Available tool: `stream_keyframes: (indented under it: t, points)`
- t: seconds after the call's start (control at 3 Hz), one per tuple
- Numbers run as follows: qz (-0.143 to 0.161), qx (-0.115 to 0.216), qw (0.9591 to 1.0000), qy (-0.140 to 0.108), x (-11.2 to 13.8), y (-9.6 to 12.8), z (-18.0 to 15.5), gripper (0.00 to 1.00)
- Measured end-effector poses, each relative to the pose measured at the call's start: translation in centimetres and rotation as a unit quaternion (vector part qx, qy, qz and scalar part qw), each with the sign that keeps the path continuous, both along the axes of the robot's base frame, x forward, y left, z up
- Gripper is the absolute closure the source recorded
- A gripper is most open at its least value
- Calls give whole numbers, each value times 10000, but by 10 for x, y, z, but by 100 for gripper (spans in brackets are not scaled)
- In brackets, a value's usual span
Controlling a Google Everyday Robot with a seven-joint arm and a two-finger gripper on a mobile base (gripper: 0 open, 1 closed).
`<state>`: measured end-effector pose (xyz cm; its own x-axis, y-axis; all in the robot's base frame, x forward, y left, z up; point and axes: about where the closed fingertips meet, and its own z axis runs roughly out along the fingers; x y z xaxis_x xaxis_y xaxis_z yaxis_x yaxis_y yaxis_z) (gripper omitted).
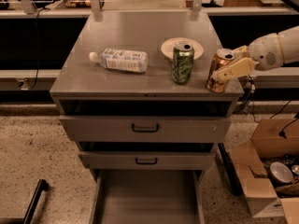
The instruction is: Pick orange can from bottom drawer and place on counter
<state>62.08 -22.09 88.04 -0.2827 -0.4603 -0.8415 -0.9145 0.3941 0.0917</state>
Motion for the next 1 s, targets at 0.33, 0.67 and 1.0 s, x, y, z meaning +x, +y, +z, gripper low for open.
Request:
stream_keyframes:
  t: [0.33,0.67,1.0]
  points:
    - [114,-27,9998,-138,7,5,0,0]
    - [232,-141,9994,-217,10,10,1,0]
    - [364,-270,9983,-355,9,9,6,0]
